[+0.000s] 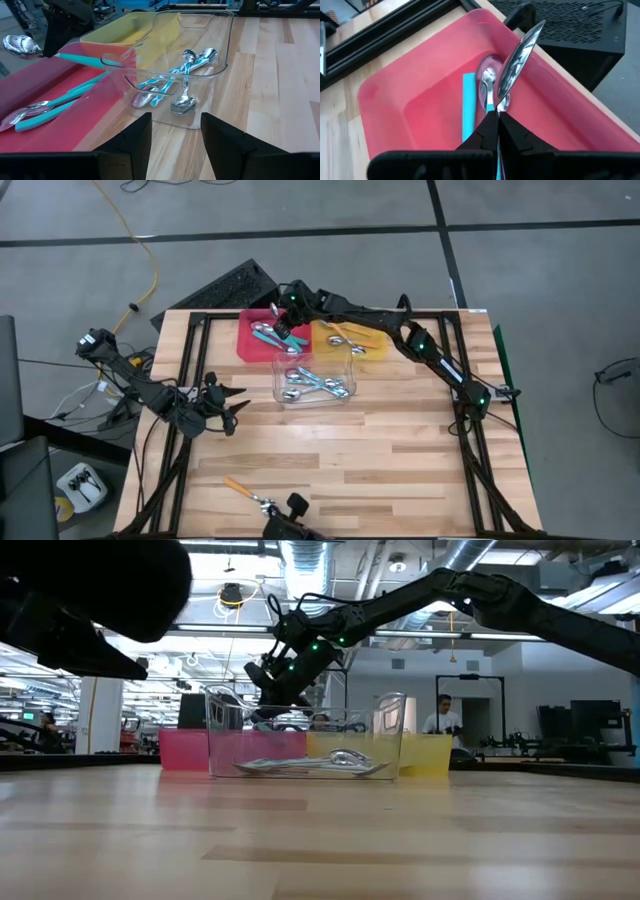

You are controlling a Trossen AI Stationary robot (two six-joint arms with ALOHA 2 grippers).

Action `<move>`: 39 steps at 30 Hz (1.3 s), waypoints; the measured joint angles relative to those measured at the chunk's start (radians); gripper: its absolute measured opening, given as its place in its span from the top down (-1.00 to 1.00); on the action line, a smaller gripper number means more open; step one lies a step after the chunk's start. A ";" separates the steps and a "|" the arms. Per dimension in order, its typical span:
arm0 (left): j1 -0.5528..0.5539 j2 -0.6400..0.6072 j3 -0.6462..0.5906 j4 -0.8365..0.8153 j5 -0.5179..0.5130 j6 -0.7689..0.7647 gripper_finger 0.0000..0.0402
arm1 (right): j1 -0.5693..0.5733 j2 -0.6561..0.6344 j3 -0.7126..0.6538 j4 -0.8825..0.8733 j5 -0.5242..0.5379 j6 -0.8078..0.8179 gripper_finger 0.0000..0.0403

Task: Sort silverware by color (type)
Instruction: Put the light green spoon into the red bin

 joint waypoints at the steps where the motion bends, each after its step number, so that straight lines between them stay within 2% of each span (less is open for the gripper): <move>1: 0.000 0.000 0.000 0.000 0.000 0.000 0.23 | 0.002 0.000 0.000 0.000 0.000 -0.009 0.88; 14: 0.000 0.000 -0.024 0.005 0.000 -0.027 0.23 | 0.020 0.000 0.000 -0.006 0.000 -0.089 0.88; 23: 0.000 0.000 -0.024 0.005 0.000 -0.035 0.23 | 0.048 0.018 0.000 -0.023 0.126 -0.096 0.88; 31: 0.000 0.000 -0.025 0.005 0.000 -0.038 0.23 | 0.058 0.029 -0.001 -0.023 0.181 -0.103 0.88; 39: 0.000 0.000 -0.025 0.005 0.000 -0.045 0.23 | 0.058 0.032 -0.002 -0.026 0.183 -0.103 0.88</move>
